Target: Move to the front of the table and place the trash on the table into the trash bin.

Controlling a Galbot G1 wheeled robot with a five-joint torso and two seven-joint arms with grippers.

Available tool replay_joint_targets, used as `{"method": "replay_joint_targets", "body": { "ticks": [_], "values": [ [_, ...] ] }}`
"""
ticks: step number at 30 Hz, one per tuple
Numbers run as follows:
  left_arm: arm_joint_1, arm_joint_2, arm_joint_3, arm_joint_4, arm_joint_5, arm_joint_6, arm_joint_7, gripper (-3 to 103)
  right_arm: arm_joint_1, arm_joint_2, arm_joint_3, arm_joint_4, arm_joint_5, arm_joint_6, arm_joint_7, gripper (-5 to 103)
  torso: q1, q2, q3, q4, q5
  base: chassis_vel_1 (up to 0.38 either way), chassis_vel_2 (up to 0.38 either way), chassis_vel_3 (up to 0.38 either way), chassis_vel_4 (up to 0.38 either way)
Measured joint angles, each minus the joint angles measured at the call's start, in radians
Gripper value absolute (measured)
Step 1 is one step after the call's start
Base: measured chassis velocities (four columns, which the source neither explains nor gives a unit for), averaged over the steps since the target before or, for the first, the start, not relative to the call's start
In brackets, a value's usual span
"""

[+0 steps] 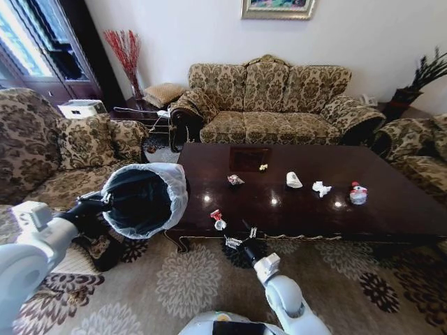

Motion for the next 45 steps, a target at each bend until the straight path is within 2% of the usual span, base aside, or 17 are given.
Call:
{"method": "replay_joint_targets", "body": {
  "ticks": [9, 21, 24, 27, 34, 37, 39, 42, 43, 45],
  "values": [
    [0.007, 0.006, 0.011, 0.007, 0.001, 0.0, 0.001, 0, 0.121, 0.046, -0.084, -0.14, -0.002, -0.008, 0.05, 100, 0.0, 0.0, 0.0, -0.0002, 0.0008, 0.0, 0.0, 0.0, 0.0],
    [0.021, 0.02, 0.021, 0.014, -0.004, 0.004, -0.001, 0, 0.191, 0.11, -0.111, -0.239, -0.004, -0.001, 0.074, 100, 0.0, 0.0, 0.0, -0.0001, 0.0005, 0.0, 0.0, 0.0, 0.0],
    [0.023, 0.019, 0.021, 0.021, -0.004, 0.003, -0.002, 0, 0.199, 0.119, -0.111, -0.257, -0.016, 0.0, 0.085, 103, 0.0, 0.0, 0.0, 0.0, 0.0006, 0.0, 0.0, 0.0, 0.0],
    [0.023, 0.022, 0.021, 0.025, -0.006, 0.0, -0.003, 0, 0.19, 0.123, -0.11, -0.26, -0.027, -0.005, 0.094, 92, 0.0, 0.0, 0.0, 0.0, 0.0006, 0.0, 0.0, 0.0, 0.0],
    [0.022, 0.026, 0.023, 0.023, -0.012, -0.001, -0.008, 0, 0.169, 0.116, -0.11, -0.249, -0.03, -0.007, 0.095, 77, 0.0, 0.0, 0.0, -0.0001, 0.0006, 0.0, 0.0, 0.0, 0.0],
    [0.026, 0.024, 0.023, 0.019, -0.014, -0.002, -0.009, 0, 0.156, 0.116, -0.107, -0.243, -0.034, -0.009, 0.095, 65, 0.0, 0.0, 0.0, -0.0001, 0.0006, 0.0, 0.0, 0.0, 0.0],
    [0.026, 0.024, 0.023, 0.019, -0.014, -0.002, -0.009, 0, 0.153, 0.117, -0.106, -0.242, -0.034, -0.008, 0.095, 65, 0.0, 0.0, 0.0, -0.0001, 0.0006, 0.0, 0.0, 0.0, 0.0],
    [0.025, 0.023, 0.022, 0.018, -0.015, -0.002, -0.012, 0, 0.155, 0.126, -0.098, -0.248, -0.038, -0.003, 0.093, 53, 0.0, 0.0, 0.0, 0.0, 0.0006, 0.0, 0.0, 0.0, 0.0],
    [0.025, 0.023, 0.022, 0.018, -0.015, -0.002, -0.012, 0, 0.155, 0.126, -0.098, -0.248, -0.038, -0.003, 0.093, 53, 0.0, 0.0, 0.0, 0.0, 0.0006, 0.0, 0.0, 0.0, 0.0],
    [0.025, 0.028, 0.022, 0.018, -0.019, -0.002, -0.012, 0, 0.155, 0.125, -0.097, -0.243, -0.037, -0.004, 0.091, 46, 0.0, 0.0, 0.0, -0.0001, 0.0006, 0.0, 0.0, 0.0, 0.0]
  ]
}}
